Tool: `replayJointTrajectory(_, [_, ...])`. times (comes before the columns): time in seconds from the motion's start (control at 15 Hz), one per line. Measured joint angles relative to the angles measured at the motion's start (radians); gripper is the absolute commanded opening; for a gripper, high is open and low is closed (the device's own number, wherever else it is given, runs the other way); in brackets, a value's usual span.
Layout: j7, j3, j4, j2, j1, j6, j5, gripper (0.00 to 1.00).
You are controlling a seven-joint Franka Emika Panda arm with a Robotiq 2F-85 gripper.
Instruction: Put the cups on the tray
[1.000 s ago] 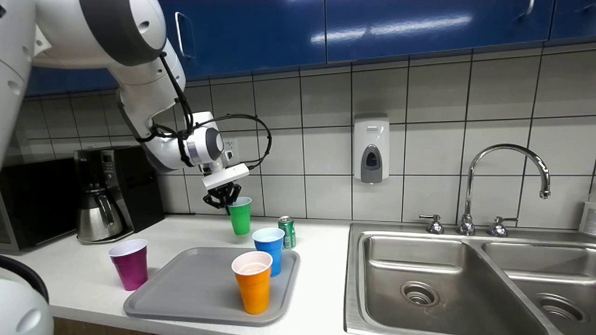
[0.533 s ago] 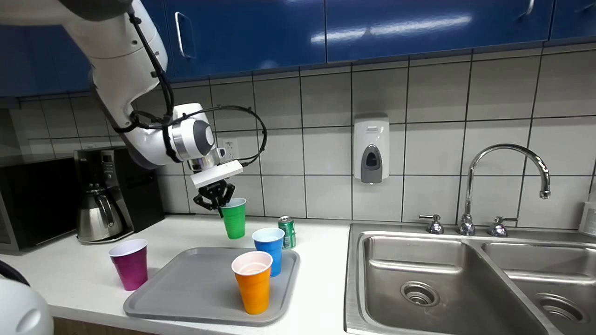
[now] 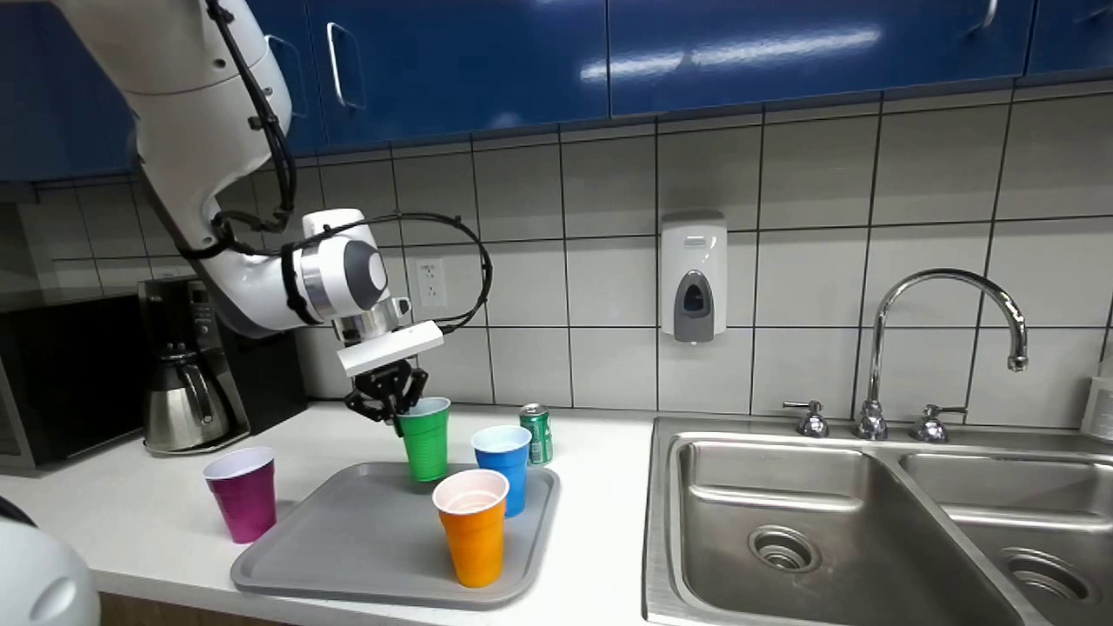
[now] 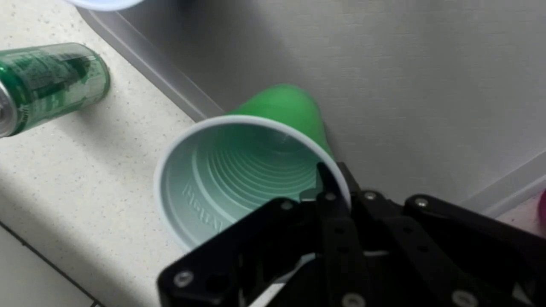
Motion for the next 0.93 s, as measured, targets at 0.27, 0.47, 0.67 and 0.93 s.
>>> replayJointTrajectory(0.27, [0.000, 0.002, -0.043, -0.001, 0.000, 0.031, 0.001, 0.01])
replayJointTrajectory(0.47, [0.000, 0.002, -0.065, -0.001, 0.000, 0.047, 0.001, 0.01])
replayJointTrajectory(0.67, [0.000, 0.002, -0.078, -0.001, 0.000, 0.050, 0.001, 0.35])
replayJointTrajectory(0.93, [-0.001, 0.001, -0.088, -0.007, -0.001, 0.050, 0.001, 0.65])
